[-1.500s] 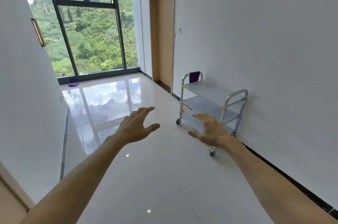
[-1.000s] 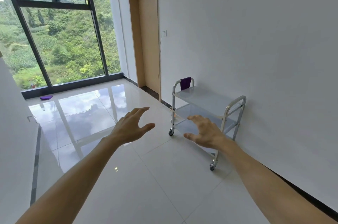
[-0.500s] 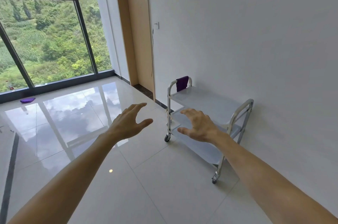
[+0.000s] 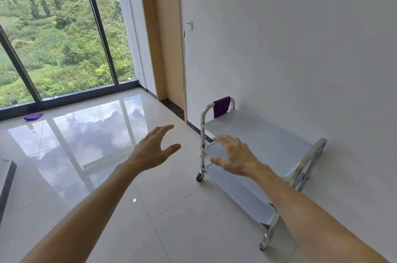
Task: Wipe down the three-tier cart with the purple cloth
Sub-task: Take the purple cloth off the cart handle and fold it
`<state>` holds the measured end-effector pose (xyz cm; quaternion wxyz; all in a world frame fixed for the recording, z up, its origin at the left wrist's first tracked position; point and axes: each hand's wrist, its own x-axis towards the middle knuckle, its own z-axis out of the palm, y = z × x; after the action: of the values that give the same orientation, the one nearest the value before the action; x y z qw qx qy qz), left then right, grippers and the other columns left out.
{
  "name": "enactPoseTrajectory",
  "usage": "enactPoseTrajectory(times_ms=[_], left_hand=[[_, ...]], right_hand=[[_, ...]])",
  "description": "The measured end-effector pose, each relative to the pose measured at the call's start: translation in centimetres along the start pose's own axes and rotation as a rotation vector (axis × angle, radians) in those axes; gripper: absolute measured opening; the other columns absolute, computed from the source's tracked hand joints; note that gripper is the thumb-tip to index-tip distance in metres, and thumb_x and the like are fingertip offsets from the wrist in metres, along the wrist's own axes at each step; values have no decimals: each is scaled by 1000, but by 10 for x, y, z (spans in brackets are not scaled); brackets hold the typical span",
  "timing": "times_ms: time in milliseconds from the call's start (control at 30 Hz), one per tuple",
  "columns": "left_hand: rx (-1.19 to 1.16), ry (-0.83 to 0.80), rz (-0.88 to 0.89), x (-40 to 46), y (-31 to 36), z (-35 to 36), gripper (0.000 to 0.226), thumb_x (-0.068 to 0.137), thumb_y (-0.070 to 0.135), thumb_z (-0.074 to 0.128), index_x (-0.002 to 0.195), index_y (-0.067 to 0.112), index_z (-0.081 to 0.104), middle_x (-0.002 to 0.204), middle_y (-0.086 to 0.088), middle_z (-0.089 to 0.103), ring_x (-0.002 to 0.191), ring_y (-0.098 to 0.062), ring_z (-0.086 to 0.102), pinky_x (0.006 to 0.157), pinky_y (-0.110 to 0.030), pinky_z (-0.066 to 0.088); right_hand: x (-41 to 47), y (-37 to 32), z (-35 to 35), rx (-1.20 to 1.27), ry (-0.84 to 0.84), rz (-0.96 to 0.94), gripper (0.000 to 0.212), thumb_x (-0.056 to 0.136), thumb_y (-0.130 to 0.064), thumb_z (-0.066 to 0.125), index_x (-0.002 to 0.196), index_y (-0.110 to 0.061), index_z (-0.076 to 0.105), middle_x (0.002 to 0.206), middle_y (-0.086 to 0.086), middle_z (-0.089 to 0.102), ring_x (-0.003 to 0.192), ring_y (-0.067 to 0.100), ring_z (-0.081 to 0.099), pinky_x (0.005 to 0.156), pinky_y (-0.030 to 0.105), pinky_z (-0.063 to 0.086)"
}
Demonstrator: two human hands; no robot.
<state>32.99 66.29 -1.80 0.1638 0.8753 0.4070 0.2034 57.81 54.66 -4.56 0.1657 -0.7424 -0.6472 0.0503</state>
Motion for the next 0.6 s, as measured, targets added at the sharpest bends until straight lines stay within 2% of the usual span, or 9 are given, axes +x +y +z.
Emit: enactPoseTrajectory(times_ms=[300, 600], left_hand=[[-34, -30, 45, 135, -51, 41, 71, 90, 51, 61, 150, 29, 32, 155, 2, 36, 137, -22, 42, 109, -43, 40], [-98, -129, 137, 306, -101, 74, 67, 89, 48, 63, 147, 29, 35, 152, 0, 40, 133, -23, 46, 107, -44, 44]], right_hand=[[138, 50, 27, -3, -20, 41, 65, 89, -50, 60, 145, -28, 36, 149, -3, 39, 133, 27, 39, 110, 46, 33], [273, 93, 44, 16, -40, 179, 64, 92, -49, 56, 147, -26, 34, 154, -3, 34, 136, 27, 35, 111, 43, 30]])
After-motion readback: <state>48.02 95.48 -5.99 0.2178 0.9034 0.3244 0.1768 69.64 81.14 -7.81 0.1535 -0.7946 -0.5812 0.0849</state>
